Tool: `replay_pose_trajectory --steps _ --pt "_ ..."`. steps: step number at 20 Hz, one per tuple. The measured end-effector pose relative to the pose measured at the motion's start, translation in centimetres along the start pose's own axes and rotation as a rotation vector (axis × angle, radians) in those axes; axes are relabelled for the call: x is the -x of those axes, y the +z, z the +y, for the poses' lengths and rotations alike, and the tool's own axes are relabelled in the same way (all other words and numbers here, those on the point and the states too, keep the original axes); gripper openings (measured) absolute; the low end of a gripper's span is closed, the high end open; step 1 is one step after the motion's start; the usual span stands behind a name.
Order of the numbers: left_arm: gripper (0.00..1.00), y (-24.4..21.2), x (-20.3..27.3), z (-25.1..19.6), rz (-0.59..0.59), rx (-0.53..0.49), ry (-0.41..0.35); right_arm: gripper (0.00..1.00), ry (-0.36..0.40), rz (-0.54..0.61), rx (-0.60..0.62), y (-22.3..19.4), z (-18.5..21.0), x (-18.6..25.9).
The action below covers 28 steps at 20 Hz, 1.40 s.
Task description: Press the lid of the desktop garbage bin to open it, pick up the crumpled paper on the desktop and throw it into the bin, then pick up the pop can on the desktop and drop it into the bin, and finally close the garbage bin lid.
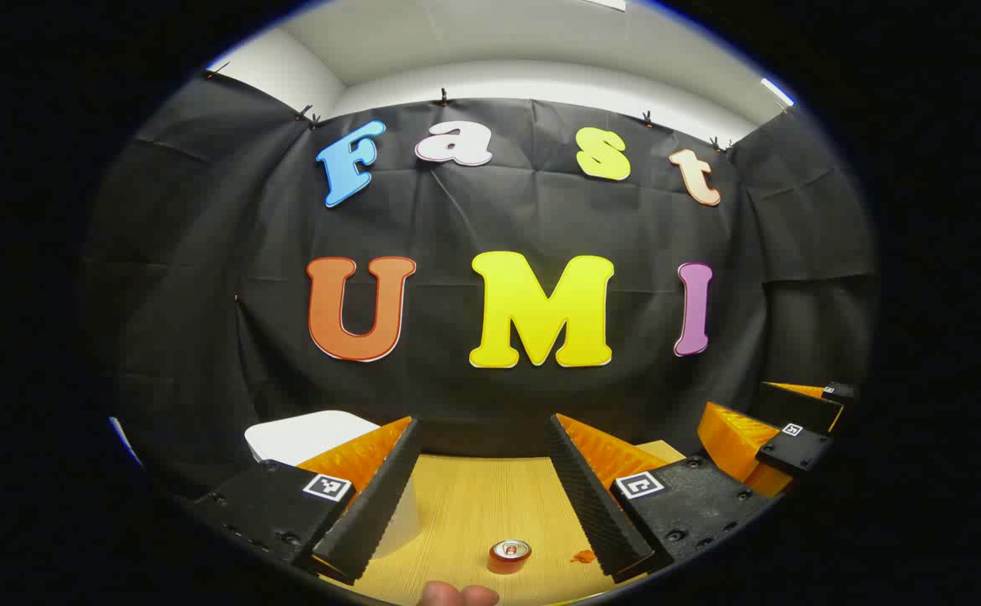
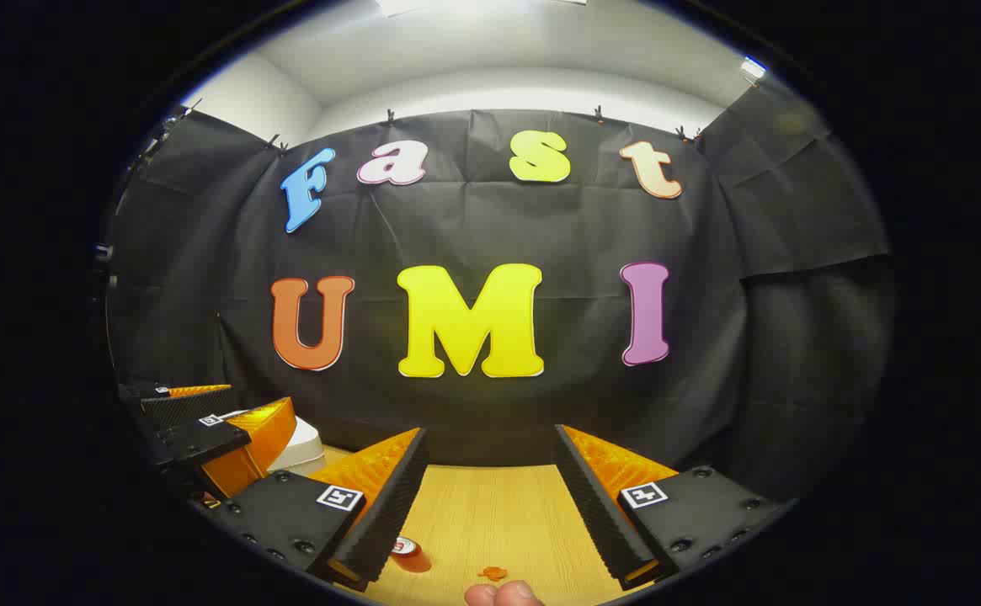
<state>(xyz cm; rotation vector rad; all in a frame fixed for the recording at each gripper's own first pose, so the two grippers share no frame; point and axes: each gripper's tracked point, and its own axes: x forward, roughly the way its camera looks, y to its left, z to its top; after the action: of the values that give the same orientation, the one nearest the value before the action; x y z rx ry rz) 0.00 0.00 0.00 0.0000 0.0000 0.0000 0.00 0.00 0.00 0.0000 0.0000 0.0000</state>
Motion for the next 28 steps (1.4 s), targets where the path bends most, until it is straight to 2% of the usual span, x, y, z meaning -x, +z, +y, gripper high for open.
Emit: replay_pose_trajectory --steps 14,18,23,28 --pt "0.98 0.1 -0.1 0.0 -0.006 0.001 0.002 0.95 0.010 0.002 -0.015 0.1 1.0 -0.3" --pt "0.98 0.0 -0.3 1.2 0.011 0.049 0.046 0.95 0.013 -0.001 -0.016 0.3 1.1 -0.5" --pt "0.98 -0.3 -1.4 3.6 0.013 0.026 0.105 0.95 0.023 0.008 -0.010 0.0 0.9 -1.0" --pt "0.98 -1.6 -3.6 7.5 0.039 0.013 0.209 0.94 0.026 0.023 -0.002 -0.5 0.1 -1.7"
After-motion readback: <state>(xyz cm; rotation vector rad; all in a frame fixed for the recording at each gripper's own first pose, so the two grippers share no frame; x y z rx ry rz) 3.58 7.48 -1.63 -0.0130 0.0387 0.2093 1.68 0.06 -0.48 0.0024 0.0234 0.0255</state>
